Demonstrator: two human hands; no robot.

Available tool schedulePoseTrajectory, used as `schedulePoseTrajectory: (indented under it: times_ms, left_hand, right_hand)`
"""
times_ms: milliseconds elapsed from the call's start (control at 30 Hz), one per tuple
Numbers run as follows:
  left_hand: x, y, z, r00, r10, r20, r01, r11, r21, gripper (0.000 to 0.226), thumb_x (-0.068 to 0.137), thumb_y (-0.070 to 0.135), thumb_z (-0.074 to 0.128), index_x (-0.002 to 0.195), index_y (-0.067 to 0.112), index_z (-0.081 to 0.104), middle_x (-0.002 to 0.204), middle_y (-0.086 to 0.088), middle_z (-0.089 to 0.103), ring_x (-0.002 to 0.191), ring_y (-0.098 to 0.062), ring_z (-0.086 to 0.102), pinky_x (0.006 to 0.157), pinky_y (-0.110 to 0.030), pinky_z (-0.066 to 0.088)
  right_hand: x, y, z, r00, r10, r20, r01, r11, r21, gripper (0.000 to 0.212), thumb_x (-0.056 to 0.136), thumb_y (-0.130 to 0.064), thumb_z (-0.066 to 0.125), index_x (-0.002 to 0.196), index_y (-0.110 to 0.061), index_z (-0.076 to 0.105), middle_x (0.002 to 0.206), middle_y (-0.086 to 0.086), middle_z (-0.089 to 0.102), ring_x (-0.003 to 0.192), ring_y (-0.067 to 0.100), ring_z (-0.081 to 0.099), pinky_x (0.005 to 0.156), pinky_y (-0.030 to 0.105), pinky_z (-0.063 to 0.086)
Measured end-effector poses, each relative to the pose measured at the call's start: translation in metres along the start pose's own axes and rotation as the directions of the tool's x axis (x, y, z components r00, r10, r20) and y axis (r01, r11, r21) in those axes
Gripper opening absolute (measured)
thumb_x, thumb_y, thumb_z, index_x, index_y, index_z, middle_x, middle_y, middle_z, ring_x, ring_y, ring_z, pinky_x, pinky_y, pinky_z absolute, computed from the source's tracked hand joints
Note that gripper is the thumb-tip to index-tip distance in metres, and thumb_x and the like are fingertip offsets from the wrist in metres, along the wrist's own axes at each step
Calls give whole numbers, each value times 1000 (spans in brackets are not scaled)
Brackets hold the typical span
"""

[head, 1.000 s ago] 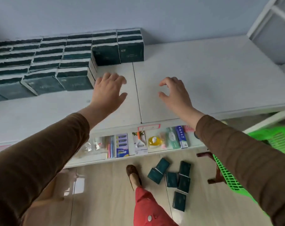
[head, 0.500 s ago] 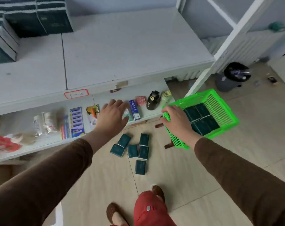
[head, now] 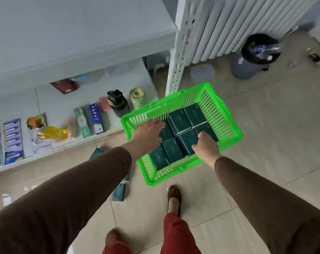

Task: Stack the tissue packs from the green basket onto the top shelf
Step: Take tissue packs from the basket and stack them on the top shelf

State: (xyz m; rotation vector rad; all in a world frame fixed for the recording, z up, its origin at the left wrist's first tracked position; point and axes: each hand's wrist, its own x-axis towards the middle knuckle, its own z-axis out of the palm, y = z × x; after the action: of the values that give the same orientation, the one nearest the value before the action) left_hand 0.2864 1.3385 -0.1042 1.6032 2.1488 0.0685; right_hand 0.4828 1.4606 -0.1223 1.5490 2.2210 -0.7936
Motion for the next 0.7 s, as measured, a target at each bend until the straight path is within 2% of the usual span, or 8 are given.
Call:
schedulePoseTrajectory:
  times_ms: [200,333,400,500,600,700]
  left_hand:
    - [140,17,71,997,54,63,-64,984,165,49,89,8,54,137,14,44,137,-7,46,124,-29,46,98,-46,45]
    - [202,20,104,988,98,117,-132,932,337,53,84,4,65,132,12,47,131,-7,49,114,-27,50,89,-43,50]
    - [220,18,118,979,149,138,-193,894,404,58,82,4,66,135,12,44,134,-7,48,118,-26,49,92,-41,48]
    - [236,10,132,961,229,156,-276,835,476,70,84,6,64,147,12,34,145,-8,41,132,-26,41,102,-41,41]
    - [247,6,133,951,259,167,-308,782,542,72,85,13,65,148,13,31,141,-9,44,128,-28,42,96,-39,42]
    - [243,5,128,953,188,236,-296,745,598,58,84,28,70,135,15,46,125,-7,57,119,-26,45,91,-36,43]
  right_hand:
    - [84,36,52,991,98,87,-89,991,-101,46,91,-18,63,129,-3,42,135,17,49,125,33,54,99,36,45]
    - [111,46,89,996,66,54,-55,982,-178,49,91,-26,67,128,-7,42,131,13,50,120,30,55,92,36,49]
    - [119,49,103,999,46,12,-42,974,-223,50,90,-29,68,128,-7,43,127,11,51,115,27,56,88,35,51]
    - [129,52,120,999,46,21,-39,964,-263,64,91,-28,67,140,-3,33,131,14,52,116,28,54,88,34,50]
    - [138,53,126,991,80,106,-47,958,-284,81,89,-31,69,148,-5,20,131,17,55,119,31,50,93,37,47]
    - [138,52,118,981,137,138,-88,946,-310,74,81,-38,75,137,-9,36,127,13,57,120,29,46,95,36,43]
